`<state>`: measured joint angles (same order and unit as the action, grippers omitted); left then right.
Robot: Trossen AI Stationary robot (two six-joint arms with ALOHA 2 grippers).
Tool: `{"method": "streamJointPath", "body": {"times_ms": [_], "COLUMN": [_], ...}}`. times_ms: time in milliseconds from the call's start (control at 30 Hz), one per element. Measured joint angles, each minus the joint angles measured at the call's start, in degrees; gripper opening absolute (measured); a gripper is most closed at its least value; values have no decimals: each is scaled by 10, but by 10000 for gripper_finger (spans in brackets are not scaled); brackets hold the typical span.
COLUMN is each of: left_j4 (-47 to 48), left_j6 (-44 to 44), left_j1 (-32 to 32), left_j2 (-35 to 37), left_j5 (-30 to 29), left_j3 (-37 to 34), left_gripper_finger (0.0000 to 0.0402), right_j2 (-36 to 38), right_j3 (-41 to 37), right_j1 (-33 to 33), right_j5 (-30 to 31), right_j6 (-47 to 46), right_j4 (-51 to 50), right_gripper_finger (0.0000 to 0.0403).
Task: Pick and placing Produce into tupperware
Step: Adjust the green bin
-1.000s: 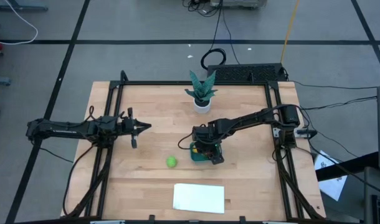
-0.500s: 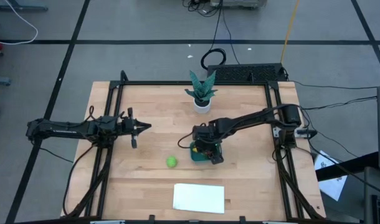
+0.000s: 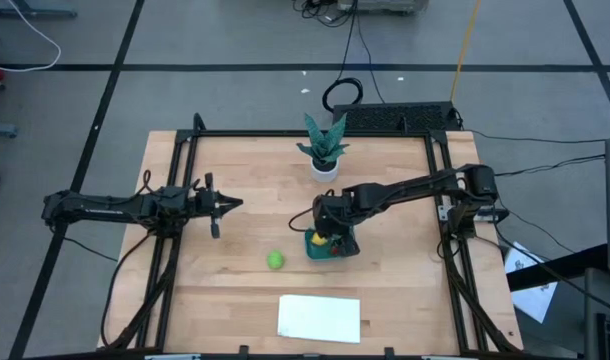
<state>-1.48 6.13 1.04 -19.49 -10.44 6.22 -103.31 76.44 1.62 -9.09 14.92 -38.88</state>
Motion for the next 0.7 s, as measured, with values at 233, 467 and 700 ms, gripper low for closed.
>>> {"method": "streamJointPath", "body": {"times_ms": [233,467,700], "left_j4": [4,19,27], "left_j6": [4,7,9], "left_j1": [0,0,0], "left_j2": [0,0,0], "left_j5": [0,-1,-1], "left_j3": [0,0,0], "left_gripper_finger": [26,26,26], "right_j2": [2,2,2], "right_j3": [0,0,0], "right_j1": [4,-10,-37], "right_j5": [64,80,80], "right_j6": [48,70,63], "right_j4": [-1,9,7], "right_gripper_finger": [145,12,2]}}
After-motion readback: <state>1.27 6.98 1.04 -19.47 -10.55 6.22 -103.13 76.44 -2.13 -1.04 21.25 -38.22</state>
